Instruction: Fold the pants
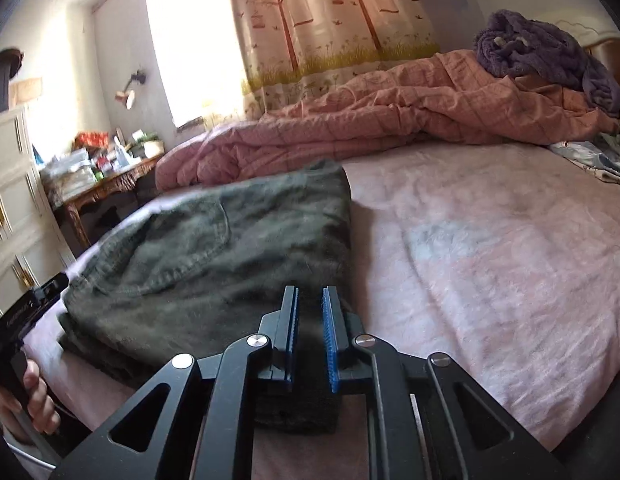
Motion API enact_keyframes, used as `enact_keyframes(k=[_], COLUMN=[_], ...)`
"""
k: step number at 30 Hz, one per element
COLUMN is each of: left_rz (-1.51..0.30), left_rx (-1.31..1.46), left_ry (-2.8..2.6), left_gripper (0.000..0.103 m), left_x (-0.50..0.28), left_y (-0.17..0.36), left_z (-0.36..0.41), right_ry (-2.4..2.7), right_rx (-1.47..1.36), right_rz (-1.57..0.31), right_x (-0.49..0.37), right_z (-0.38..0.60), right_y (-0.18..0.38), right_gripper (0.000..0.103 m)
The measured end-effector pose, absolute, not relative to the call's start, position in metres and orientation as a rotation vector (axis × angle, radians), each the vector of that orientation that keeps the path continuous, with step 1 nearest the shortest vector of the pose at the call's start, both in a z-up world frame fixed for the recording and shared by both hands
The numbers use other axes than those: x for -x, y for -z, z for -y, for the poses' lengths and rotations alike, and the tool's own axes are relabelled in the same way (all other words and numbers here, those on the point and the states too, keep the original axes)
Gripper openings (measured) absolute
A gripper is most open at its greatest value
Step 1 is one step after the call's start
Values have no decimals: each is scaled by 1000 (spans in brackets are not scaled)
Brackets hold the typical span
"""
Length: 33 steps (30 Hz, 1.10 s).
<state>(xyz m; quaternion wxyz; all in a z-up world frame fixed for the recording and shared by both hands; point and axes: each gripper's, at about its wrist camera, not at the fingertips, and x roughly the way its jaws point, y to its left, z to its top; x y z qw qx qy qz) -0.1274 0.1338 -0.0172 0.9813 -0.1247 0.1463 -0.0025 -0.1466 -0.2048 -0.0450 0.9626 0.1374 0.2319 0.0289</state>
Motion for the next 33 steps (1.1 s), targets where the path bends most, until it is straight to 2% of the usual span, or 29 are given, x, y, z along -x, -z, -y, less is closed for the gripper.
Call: enact_keyframes(k=[3,7,11,14,24,27,29,33], left_rz=[-203,-235,-322,-404,-333,-332,-316,-336], left_rx=[218,122,18,16,-2,18,10,61], left_ry=[57,157,138,102,112,127,149,246], left_gripper=[55,55,55,56,56,56,65,67], left_x=[139,124,99,87,115,122,127,119], left_y=[-4,-10,20,56,65,53,42,22], left_z=[-125,-88,-53,-50,-54,-52,-45,-21], right_ry=[-89,-34,-42,-8,-39,-77,-108,-113], right_rx=[-284,-203,-265,-191,-137,-129,-140,-119], right_rz=[-427,-401,-458,-404,-419,-428,-398,-335], right_x=[150,151,144,154,172,183,189,177], right_z=[200,178,174,169,172,177,185,214], right_y=[32,31,57,69,73,64,50,1], right_gripper=[13,13,12,12,12,13,13,13])
